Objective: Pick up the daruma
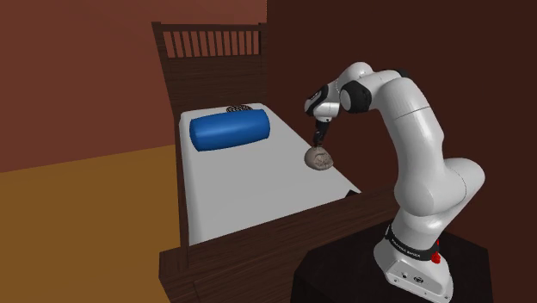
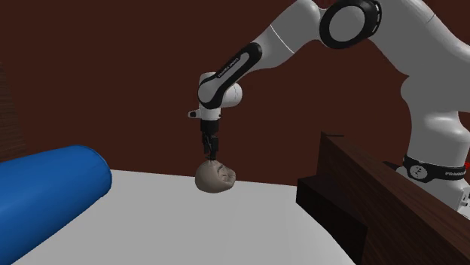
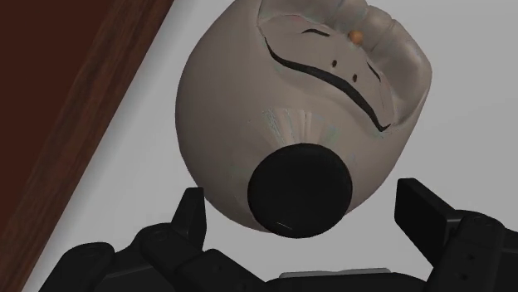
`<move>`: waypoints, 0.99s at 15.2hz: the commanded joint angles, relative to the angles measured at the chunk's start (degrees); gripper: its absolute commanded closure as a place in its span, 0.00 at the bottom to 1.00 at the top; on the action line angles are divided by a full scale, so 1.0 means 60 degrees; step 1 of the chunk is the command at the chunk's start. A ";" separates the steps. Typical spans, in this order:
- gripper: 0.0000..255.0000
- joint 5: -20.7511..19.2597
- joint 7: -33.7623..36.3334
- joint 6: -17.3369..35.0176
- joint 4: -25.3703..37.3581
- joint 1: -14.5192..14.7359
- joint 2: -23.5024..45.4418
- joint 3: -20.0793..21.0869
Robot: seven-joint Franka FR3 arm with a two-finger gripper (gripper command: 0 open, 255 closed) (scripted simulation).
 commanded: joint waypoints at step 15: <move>1.00 -0.0089 0.0048 -0.0246 -0.0022 0.0045 -0.0274 -0.0083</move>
